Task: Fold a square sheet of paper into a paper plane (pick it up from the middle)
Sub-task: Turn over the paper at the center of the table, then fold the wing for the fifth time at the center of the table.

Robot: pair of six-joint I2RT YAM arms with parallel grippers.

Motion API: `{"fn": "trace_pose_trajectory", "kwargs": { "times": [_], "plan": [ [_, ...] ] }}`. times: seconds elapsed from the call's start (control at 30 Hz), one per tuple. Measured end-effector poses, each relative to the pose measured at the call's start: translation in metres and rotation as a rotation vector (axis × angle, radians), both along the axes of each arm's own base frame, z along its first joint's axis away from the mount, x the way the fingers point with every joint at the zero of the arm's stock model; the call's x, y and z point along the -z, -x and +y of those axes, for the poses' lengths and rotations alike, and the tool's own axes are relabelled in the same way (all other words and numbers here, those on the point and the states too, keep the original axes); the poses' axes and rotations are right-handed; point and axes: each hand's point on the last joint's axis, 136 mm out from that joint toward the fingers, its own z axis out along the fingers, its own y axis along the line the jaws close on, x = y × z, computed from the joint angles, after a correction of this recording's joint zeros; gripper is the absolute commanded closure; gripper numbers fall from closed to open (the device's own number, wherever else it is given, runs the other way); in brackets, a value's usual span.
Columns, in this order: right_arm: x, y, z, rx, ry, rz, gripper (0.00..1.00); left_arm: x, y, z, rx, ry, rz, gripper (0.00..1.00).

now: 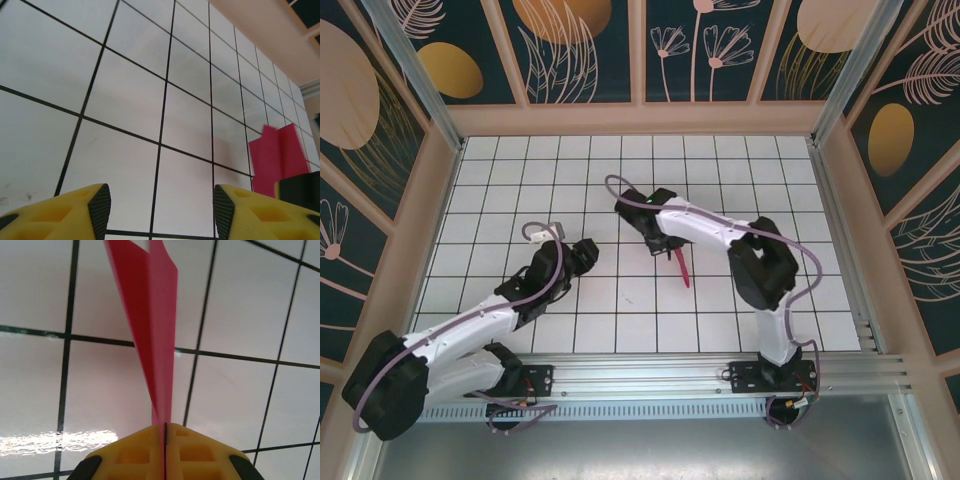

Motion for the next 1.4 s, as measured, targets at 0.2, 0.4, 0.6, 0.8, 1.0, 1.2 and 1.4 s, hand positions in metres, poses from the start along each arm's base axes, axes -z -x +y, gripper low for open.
{"fn": "trace_pose_trajectory", "kwargs": {
  "times": [0.2, 0.4, 0.6, 0.8, 1.0, 1.2, 1.4],
  "plan": [
    [0.041, 0.014, 0.054, -0.09, 0.072, 0.036, 0.88, -0.014, 0.006, 0.022, -0.078, 0.013, -0.061, 0.4],
    [0.055, 0.024, 0.077, -0.092, 0.03, 0.059, 0.67, -0.009, 0.01, 0.031, -0.107, -0.016, -0.047, 0.41],
    [0.049, 0.028, 0.081, -0.094, -0.032, 0.07, 0.48, -0.005, 0.009, 0.031, -0.106, -0.025, -0.037, 0.41],
    [0.019, 0.042, 0.105, -0.138, -0.267, 0.077, 0.34, 0.006, 0.01, 0.028, -0.093, -0.046, -0.002, 0.4],
    [-0.03, 0.05, 0.103, -0.161, -0.546, 0.042, 0.46, 0.025, 0.011, 0.022, -0.06, -0.07, 0.057, 0.4],
    [-0.02, 0.06, 0.061, -0.107, -0.776, 0.104, 0.78, 0.035, 0.011, 0.008, -0.001, -0.067, 0.098, 0.42],
    [0.002, 0.068, 0.046, -0.092, -0.919, 0.199, 0.86, 0.051, 0.007, -0.019, 0.104, -0.05, 0.154, 0.43]
  ]
}}
